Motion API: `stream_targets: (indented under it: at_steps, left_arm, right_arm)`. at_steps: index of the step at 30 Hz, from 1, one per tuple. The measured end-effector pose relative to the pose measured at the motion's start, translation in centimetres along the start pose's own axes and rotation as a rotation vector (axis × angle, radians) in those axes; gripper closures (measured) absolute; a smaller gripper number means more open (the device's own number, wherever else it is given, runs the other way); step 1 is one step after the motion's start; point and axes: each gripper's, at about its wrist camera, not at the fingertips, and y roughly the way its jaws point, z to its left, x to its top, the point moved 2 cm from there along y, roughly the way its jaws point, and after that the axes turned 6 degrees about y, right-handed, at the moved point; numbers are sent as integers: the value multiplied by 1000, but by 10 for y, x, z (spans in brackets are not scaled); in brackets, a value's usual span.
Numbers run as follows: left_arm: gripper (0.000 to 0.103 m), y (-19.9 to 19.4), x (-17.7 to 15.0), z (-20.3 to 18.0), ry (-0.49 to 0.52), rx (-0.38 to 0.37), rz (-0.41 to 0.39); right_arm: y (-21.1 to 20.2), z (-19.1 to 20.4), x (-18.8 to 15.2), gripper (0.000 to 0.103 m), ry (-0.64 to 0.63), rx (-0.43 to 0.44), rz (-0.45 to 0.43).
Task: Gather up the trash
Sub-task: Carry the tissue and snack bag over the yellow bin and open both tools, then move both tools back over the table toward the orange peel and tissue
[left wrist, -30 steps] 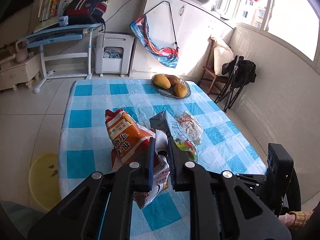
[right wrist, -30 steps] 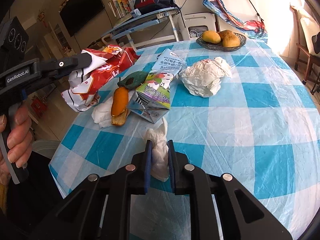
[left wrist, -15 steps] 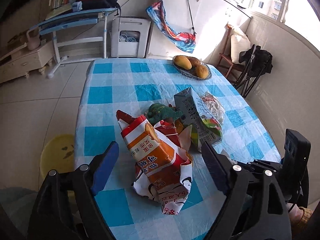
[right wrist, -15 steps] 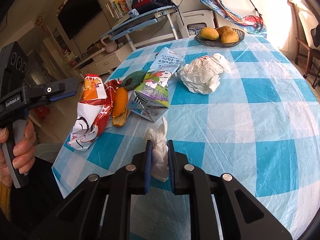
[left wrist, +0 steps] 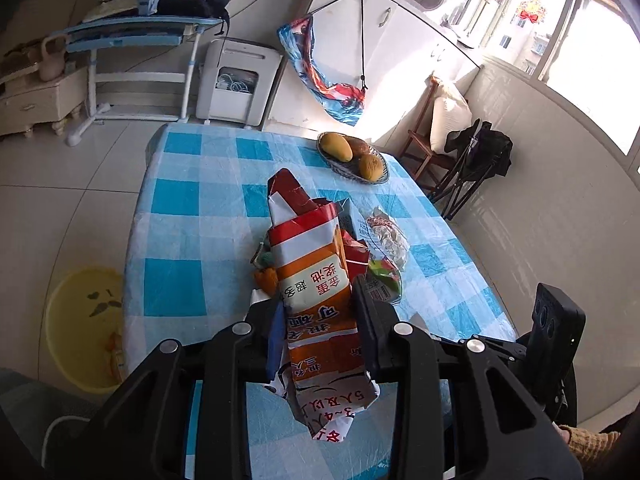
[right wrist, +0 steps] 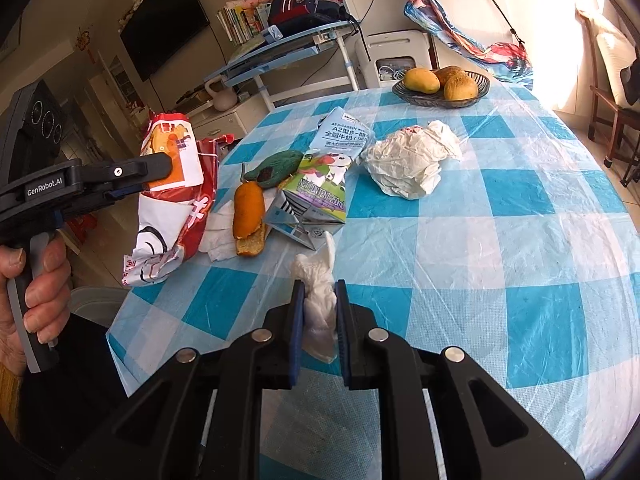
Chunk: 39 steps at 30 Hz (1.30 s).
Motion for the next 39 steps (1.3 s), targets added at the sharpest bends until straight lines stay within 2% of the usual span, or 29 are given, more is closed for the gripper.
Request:
stream_targets:
  at_steps: [3,5,10,13,17,21,24,25,26,28,33,36,39]
  left_arm:
    - [73,-33,13,21,-65,-10,-105]
    - [73,-50,19,46,-107,66,-134]
    - [73,-77,22,123,-255,243,-131]
    - [72,-84,15,170,-318,318,-98]
    - [73,-71,-5,227,-390,383,0]
    - [73,-53,-27,266,-446,380,57]
    - [72,-32,-41,286,-481,368,99]
    - [71,-25,-47,294,-498,371,119]
    - [68,-17,-51,301,-520,374,137]
    - [58,-9,-58,311,-559,367,161]
    - [46,-15,-52,308,-550,423,130]
    - [43,-26,-35,289,-502,435,94]
    - [38,-37,-15,252,-401,436,69]
  right_arm:
    - [-8,18,6,88,-42,38,-29]
    - [-8,35,10,88,-78,68,-30]
    - [16,86,25,88,-157,159,-5]
    - [41,123,38,88,-197,219,16]
    - [87,173,54,88,-244,276,62]
    - [139,215,64,88,-274,297,115]
    - [183,233,65,88,-286,280,185]
    - [195,235,65,86,-289,260,207]
    - [205,235,64,78,-288,244,224]
    - [212,231,65,70,-277,227,232]
    - [184,214,64,67,-256,244,173]
    - [149,195,56,63,-247,238,118]
    - [108,164,41,55,-242,193,53]
